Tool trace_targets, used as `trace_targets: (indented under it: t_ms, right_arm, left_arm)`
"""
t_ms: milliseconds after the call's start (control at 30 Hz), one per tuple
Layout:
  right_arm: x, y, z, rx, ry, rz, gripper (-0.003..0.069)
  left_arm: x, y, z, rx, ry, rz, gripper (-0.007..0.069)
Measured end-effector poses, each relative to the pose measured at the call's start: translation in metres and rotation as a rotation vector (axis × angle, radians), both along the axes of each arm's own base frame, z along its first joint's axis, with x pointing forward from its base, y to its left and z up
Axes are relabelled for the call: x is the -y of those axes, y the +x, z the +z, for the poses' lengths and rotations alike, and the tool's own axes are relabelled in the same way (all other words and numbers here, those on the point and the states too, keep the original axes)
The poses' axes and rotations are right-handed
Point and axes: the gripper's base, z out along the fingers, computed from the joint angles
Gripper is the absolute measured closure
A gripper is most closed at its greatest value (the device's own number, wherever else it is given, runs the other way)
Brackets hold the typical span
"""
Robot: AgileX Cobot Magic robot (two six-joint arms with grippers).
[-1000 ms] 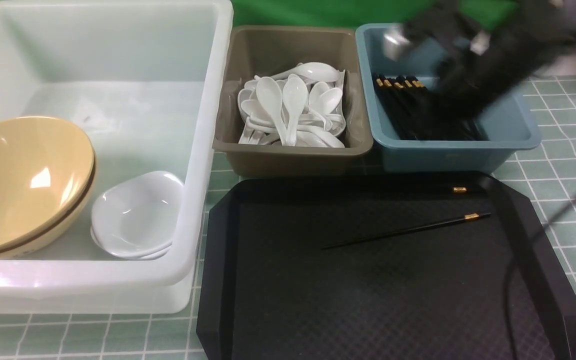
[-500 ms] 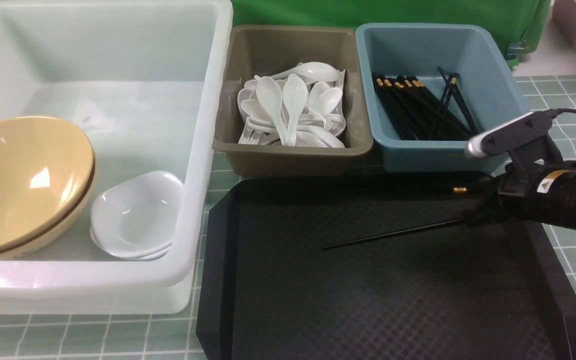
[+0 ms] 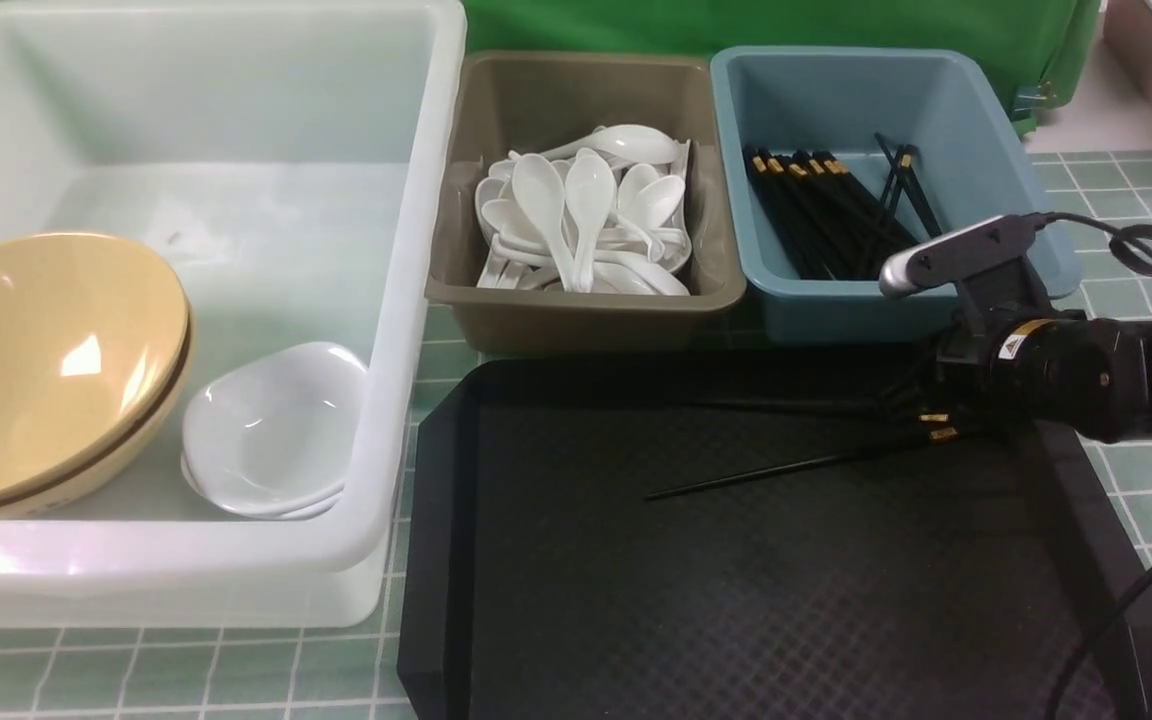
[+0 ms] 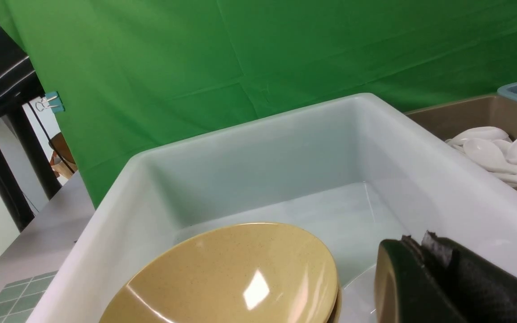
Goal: On blue table put chopsticks spoon bowls plates into blue grey white boxes.
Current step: 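Grasp the chopsticks with the right gripper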
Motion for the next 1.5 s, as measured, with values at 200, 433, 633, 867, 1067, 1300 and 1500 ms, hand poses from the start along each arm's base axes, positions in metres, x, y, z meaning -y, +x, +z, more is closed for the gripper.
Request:
trace_targets:
  t_ms: [200, 433, 633, 867, 1067, 1300, 1500]
  right_arm:
    - [0.0, -0.008, 0.01, -0.111, 0.001, 0.01, 0.0624]
    - [-0.013, -0.043, 0.035, -0.375, -0.028, 0.106, 0.0624]
    - [-0.04, -0.06, 0.062, -0.537, -0.125, 0.327, 0.0624]
    - [-0.062, -0.059, 0.082, -0.533, -0.177, 0.463, 0.0505]
    - [-0.064, -0.051, 0.076, -0.48, -0.196, 0.484, 0.0337]
    - [-0.066, -0.044, 0.047, -0.535, -0.236, 0.539, 0.0328]
    - [-0.068, -0.042, 0.036, -0.582, -0.235, 0.543, 0.0447]
  left_arm:
    - [0.0, 0.0, 0.0, 0.0, 0.0, 0.0, 0.0622]
    - [0.0, 0.0, 0.0, 0.0, 0.0, 0.0, 0.0622]
    - [0.0, 0.0, 0.0, 0.0, 0.0, 0.0, 0.0622]
    - [0.0, 0.0, 0.0, 0.0, -0.001, 0.0, 0.0622]
    - [0.0, 0.0, 0.0, 0.0, -0.001, 0.0, 0.0622]
    - [0.0, 0.0, 0.0, 0.0, -0.001, 0.0, 0.0622]
    - [0.0, 0.0, 0.0, 0.0, -0.001, 0.0, 0.0622]
